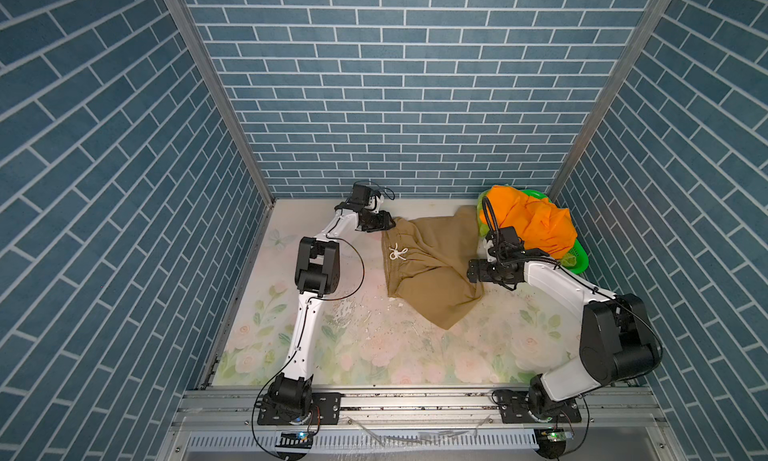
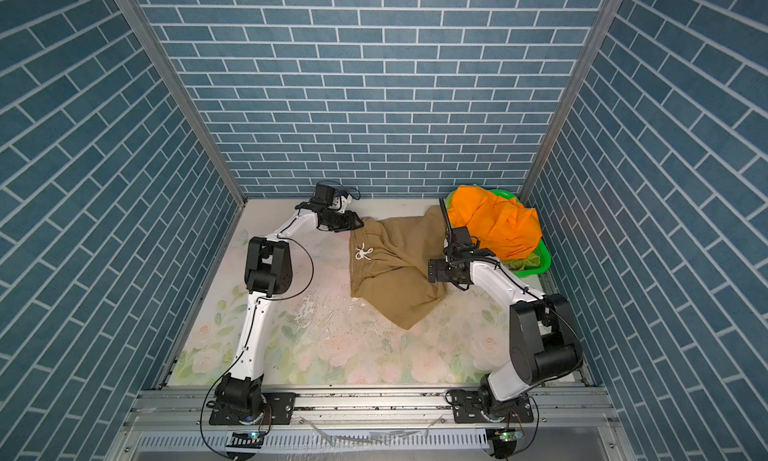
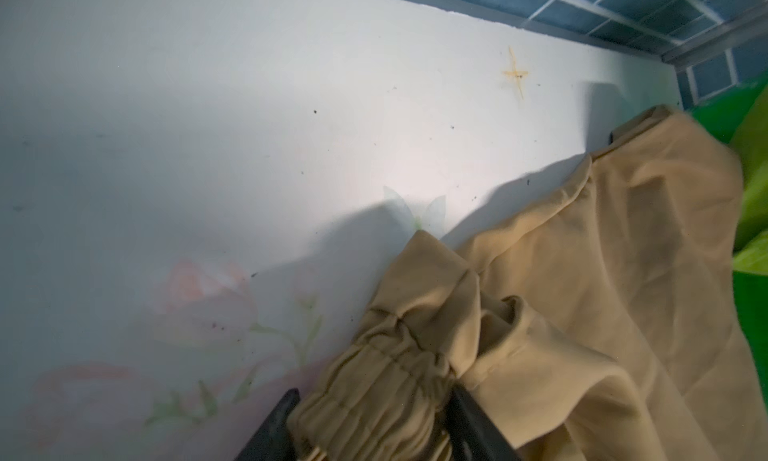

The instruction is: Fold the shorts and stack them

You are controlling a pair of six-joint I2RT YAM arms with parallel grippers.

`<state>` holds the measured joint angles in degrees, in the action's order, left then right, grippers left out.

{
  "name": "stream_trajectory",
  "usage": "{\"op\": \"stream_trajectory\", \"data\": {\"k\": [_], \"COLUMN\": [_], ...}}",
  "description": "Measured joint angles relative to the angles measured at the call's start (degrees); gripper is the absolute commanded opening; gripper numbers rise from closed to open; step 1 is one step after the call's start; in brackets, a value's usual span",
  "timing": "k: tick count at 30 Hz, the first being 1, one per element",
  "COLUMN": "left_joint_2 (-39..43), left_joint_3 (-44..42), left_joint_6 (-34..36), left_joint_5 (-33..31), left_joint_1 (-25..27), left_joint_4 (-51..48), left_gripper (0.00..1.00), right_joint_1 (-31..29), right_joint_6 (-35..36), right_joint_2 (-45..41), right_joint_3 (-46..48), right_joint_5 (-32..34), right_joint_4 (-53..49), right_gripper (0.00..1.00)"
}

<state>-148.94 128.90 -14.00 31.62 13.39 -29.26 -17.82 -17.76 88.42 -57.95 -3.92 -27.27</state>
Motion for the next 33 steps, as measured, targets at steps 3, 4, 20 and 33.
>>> {"op": "stream_trajectory", "data": {"k": [3,4,20,33], "left_joint_2": [0.00,0.00,30.62,31.89], "left_joint_3": [-0.22,-0.22,-21.38,-31.52], "left_joint_6": [0.13,0.15,1.22,-3.15], "left_joint_5": [0.94,1.22,-4.13,-8.68], "left_joint_1": [0.00,0.00,2.40,2.03], "left_joint_4": [0.02,0.04,-0.15,-2.16], "left_gripper": [0.18,0.11,0.00,0.00], "right_joint_1": [0.13,0.26,6.05,2.80], "right_joint_6": [0.00,0.00,-5.16,-9.18], "right_joint_2": [0.22,0.33,18.16,40.70], "right_joint_3": [-0.04,-0.13,-28.37,-45.99], "right_joint_5": [-0.11,-0.17,-5.20,-6.56], "right_joint_4": [0.37,0.37,-2.16,-2.32], "right_gripper": [0.98,0.98,0.98,0.94]}}
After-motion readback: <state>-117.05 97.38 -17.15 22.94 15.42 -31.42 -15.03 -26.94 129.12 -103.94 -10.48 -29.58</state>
